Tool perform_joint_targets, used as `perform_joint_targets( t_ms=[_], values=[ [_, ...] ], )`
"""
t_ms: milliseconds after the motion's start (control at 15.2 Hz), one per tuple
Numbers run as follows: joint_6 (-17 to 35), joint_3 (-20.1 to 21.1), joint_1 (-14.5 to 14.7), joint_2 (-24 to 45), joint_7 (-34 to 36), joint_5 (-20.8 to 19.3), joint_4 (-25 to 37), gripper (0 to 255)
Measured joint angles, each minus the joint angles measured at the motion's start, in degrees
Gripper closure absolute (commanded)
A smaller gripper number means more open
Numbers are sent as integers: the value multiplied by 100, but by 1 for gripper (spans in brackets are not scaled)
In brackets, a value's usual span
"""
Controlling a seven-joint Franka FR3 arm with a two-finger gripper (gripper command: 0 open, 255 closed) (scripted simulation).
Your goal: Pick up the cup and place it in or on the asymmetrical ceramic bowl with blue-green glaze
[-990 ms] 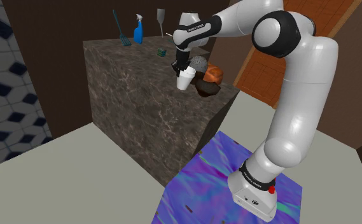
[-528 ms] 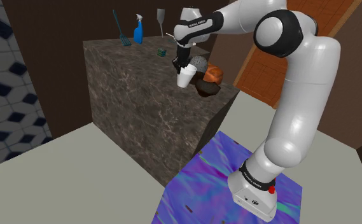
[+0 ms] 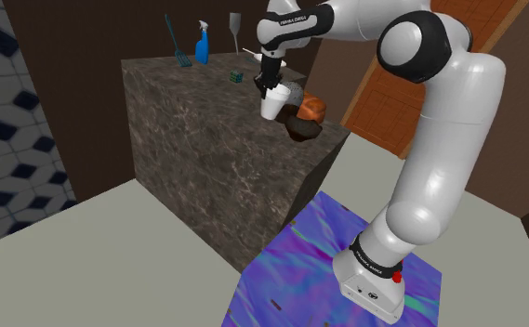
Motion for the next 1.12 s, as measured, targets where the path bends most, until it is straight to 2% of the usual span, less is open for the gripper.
perform_joint_targets(
  t_ms=[1056,1122],
  values=[
    [-1145,-11,-6,-138,-118,14,1014,255],
    [-1158,-24,-18,-237,-148,1,930,255]
  ],
)
